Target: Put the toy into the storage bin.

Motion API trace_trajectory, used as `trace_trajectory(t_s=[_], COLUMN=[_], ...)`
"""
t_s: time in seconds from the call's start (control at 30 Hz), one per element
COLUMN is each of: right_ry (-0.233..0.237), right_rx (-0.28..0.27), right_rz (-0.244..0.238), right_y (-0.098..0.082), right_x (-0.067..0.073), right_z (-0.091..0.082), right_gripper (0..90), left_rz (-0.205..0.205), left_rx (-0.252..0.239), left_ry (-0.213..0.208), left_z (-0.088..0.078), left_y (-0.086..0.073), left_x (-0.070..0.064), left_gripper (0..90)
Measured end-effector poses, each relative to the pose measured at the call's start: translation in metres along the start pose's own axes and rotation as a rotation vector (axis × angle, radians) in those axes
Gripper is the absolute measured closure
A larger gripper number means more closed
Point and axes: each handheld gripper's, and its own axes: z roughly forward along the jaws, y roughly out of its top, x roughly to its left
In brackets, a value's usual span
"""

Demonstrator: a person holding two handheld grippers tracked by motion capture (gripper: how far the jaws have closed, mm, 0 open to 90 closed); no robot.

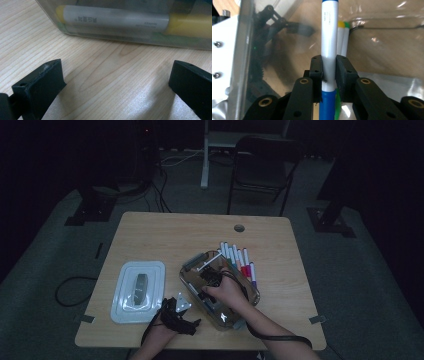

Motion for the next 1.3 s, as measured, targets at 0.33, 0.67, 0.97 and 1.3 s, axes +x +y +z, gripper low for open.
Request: trace_trajectory(t_s=[0.33, 0.67, 0.97, 1.3], right_ry=[-0.003, -0.001, -0.014, -0.09], right_rx=[0.051, -0.12, -0.307, -0.451], right_rz=[0.002, -0.02, 0.015, 0.136], right_y=[-0.004, -0.011, -0.033, -0.07], right_x=[-0.004, -0.006, -0.025, -0.073], right_z=[0.007, -0.032, -0.096, -0.145], right_gripper=[76.1, 71.5, 69.3, 65.5], left_rz=[0.003, 0.001, 0.002, 0.001], left_rx=[0.001, 0.003, 0.002, 0.0], left_ry=[0.001, -0.001, 0.0, 0.0], left_z=[0.0, 0.0, 0.0, 0.0], left_y=[0.0, 0.0, 0.0, 0.0], left_x=[0.0, 0.0, 0.0, 0.0], left_gripper=[0.4, 0.4, 0.4, 0.4])
